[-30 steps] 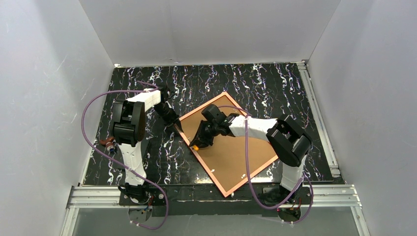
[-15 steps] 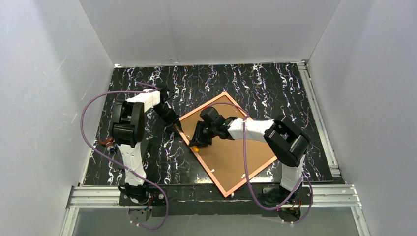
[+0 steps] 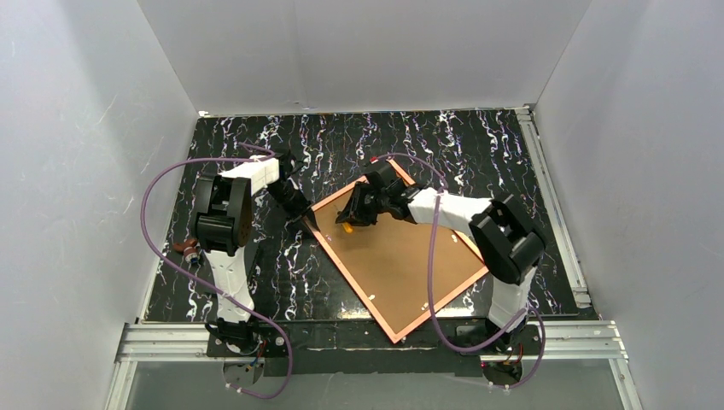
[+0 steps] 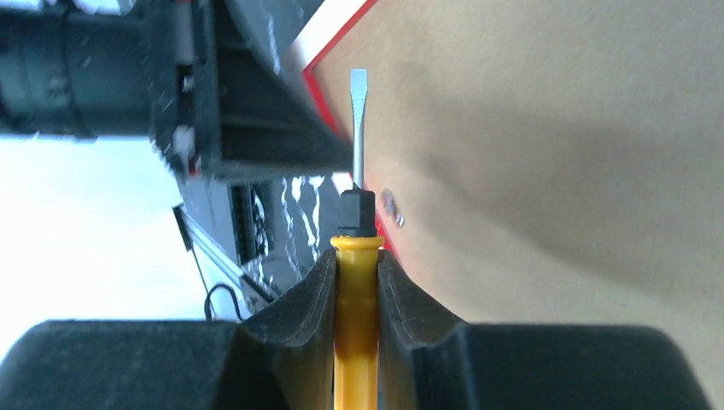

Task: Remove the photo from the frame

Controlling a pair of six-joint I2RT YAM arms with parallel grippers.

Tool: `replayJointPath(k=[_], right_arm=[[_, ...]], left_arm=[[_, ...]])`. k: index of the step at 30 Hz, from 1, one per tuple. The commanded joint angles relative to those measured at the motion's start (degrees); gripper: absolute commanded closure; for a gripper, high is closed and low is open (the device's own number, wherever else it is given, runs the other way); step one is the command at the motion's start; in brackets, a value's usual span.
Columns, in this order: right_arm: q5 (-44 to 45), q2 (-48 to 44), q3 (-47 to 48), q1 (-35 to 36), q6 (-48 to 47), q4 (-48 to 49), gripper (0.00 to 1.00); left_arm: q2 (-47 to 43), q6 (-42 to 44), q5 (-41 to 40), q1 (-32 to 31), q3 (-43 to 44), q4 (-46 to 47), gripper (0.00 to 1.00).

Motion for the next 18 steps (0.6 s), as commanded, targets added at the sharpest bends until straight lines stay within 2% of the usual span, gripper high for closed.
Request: replayJointPath(k=[1, 2, 5, 8, 10, 14, 18], right_arm=[[-0.1, -9.9, -1.3, 0.6, -5.7, -5.9, 0.99], [0.5, -11.3, -1.9, 0.5, -6.3, -7.6, 0.99], [0.3, -14.3, -4.7, 0.6, -6.9, -10.7, 0.99], [-0.2, -18.0, -10.1, 0.6, -6.0, -8.8, 0.99], [0.2, -20.5, -13.4, 0.7, -5.8, -8.2, 0.99], [1.5, -25.7, -19.1, 0.6, -6.2, -9.2, 0.99], [3.1, -30.6, -23.4, 0.6, -6.3, -10.4, 0.99]], left_arm=[[1.1, 2.1, 0.0, -0.8, 0.5, -9.0, 1.0], [1.2, 2.2, 0.3, -0.8, 0.8, -9.0, 0.98], [0.9, 3.1, -0.3, -0.8, 1.2, -8.6, 0.76], [-0.4, 4.8, -1.1, -0.5, 1.2, -8.1, 0.55], [-2.0, 6.0, -1.9, -0.3, 0.9, -7.9, 0.46], [-7.8, 7.5, -1.3, -0.4, -1.9, -4.8, 0.31], [-13.1, 8.6, 1.1, -0.6, -4.6, -2.1, 0.24]])
